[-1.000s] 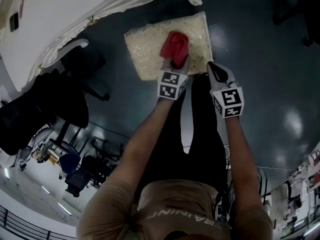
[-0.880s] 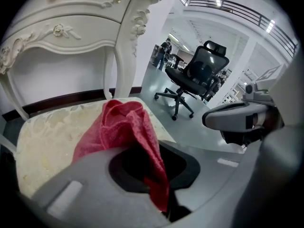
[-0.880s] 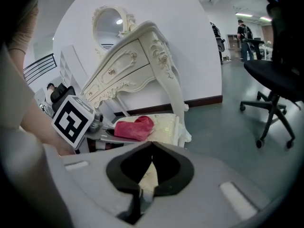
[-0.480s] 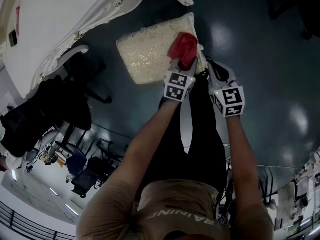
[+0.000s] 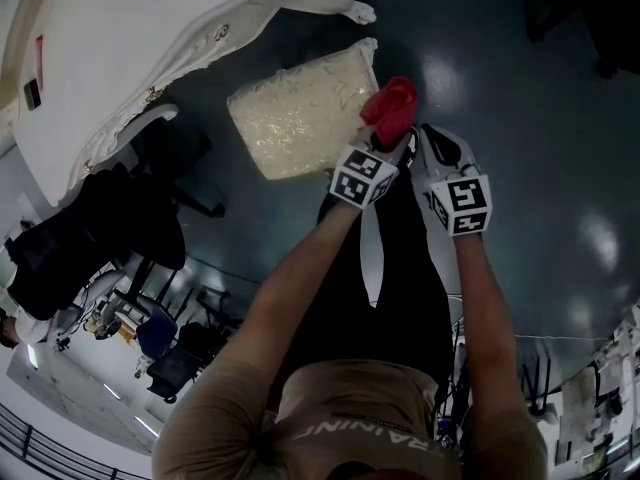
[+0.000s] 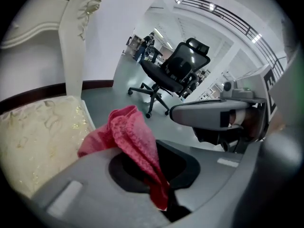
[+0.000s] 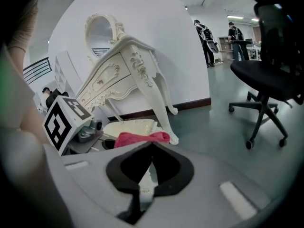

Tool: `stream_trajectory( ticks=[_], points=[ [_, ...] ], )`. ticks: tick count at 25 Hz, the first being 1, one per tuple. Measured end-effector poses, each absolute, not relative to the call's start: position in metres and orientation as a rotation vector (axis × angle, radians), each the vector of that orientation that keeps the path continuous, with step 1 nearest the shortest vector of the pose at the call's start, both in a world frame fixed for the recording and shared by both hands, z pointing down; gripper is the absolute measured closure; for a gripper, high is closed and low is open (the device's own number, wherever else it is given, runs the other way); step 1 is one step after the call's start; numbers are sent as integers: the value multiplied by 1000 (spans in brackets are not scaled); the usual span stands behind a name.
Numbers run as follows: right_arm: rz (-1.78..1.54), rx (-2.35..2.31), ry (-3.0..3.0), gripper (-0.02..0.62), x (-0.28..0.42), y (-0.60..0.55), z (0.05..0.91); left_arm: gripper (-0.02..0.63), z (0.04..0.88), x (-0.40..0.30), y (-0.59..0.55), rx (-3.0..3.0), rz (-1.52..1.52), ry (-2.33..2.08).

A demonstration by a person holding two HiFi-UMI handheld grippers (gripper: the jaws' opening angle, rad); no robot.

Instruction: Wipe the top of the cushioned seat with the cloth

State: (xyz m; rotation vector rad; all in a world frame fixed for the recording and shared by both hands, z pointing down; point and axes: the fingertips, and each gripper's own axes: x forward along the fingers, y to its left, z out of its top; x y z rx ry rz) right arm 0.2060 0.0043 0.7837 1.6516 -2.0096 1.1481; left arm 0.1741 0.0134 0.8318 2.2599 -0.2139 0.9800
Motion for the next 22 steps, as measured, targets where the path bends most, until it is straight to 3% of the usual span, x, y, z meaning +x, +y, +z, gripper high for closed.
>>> stream_trajectory(
  ticks=[11,22],
  points=[
    [1099,1663,-2041,594,202,-6,757,568,781,171,19,2289,816,-192],
    [1041,1502,-2129,594,111,3,737,568,753,72,14,2324,743,-355]
  ],
)
